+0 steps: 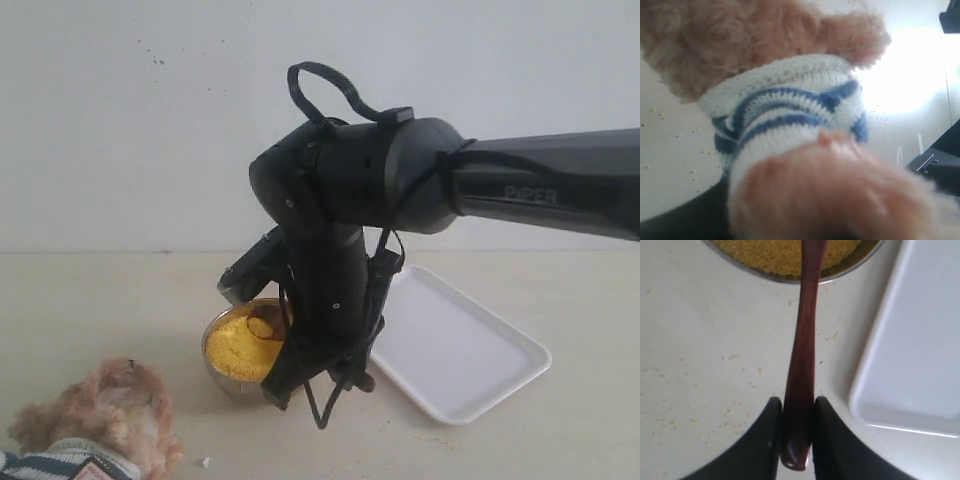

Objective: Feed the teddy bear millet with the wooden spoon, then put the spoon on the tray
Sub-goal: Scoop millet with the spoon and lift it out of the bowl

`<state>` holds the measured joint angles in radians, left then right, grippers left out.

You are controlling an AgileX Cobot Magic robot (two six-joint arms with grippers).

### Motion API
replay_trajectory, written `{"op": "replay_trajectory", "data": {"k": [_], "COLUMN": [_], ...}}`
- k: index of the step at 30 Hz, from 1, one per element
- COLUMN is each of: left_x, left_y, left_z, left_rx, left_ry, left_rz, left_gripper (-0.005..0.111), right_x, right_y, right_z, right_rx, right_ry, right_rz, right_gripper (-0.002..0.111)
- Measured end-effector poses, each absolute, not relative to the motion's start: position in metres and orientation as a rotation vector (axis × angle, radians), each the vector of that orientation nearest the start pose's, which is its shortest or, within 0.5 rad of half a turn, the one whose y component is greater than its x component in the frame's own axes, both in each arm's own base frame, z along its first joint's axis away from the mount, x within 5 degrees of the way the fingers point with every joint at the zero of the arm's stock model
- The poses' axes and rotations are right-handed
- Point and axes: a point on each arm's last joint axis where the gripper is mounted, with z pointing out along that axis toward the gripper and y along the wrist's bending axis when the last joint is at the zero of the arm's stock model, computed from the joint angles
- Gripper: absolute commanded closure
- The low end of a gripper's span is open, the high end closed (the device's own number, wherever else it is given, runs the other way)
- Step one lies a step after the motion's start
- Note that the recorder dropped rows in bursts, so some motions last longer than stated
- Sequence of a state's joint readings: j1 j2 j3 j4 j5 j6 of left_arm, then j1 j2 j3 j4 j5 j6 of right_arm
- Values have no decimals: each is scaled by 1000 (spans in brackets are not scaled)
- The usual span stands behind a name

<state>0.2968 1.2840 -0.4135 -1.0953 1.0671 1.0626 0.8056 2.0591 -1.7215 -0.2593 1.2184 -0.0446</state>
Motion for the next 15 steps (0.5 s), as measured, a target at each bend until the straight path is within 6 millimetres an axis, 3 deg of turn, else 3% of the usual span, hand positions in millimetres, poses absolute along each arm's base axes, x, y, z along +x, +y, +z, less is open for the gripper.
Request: {"op": "replay_trajectory", "data": {"k": [9,15], "left_x": [170,170], "left_y": [-22,-22], "left_z": [187,187], "left_rx": [74,74], "left_ry": [2561,2561], "left_rz": [-1133,-1133], "left_gripper": [103,103], "right_x": [268,251], "right_y": [268,246], "right_z": [235,248], "right_rx": [-1428,-1431], "right_ry": [2717,2737], "right_rz": [-60,55], "right_gripper": [108,108]}}
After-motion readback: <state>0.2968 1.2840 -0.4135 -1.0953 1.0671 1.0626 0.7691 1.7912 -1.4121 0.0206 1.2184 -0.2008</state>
